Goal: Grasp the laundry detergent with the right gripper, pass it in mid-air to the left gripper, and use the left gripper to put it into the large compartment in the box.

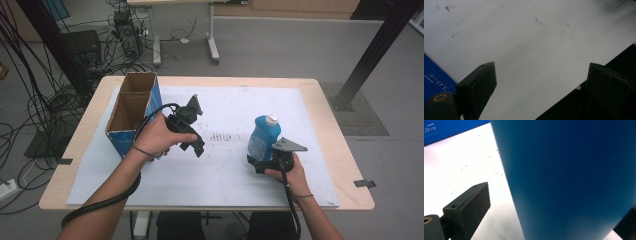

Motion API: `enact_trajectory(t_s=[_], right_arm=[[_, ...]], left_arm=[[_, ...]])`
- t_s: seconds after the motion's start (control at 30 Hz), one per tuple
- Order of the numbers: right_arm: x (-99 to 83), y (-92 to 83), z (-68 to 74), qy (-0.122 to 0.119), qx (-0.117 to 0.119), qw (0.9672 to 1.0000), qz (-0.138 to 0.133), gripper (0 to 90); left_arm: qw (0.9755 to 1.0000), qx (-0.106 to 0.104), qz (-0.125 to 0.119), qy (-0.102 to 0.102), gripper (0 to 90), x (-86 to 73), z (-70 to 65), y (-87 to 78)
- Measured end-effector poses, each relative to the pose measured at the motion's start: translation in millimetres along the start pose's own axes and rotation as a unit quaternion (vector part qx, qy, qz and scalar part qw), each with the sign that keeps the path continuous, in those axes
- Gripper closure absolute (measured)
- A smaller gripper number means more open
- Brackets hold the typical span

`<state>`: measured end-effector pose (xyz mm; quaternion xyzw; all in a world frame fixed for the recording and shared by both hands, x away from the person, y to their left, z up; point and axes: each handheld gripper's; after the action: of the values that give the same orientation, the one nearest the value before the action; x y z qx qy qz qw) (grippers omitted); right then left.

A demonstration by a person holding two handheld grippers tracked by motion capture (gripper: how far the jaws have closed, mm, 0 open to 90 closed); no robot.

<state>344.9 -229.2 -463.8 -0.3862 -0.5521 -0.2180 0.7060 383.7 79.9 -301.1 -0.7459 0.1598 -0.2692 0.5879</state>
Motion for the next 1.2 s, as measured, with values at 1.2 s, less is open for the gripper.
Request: enact_trajectory(t_s=[1.2], right_arm=[[2.6,5.3,1.0,0.001,-0.039,0.9991,-0.018,28.8]], left_arm=[[1.0,-0.006,-0.002,-0.003,10.1,-1.8,0.0,-0.7]])
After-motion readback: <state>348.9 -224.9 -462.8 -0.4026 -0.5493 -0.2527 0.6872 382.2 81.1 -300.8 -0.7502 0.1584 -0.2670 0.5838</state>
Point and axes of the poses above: each handheld gripper's, and its own axes: y roughly forward along the jaws, x roughly out of its top, z roughly to its left, and after that the axes turned 6 degrees about -z, right-handed
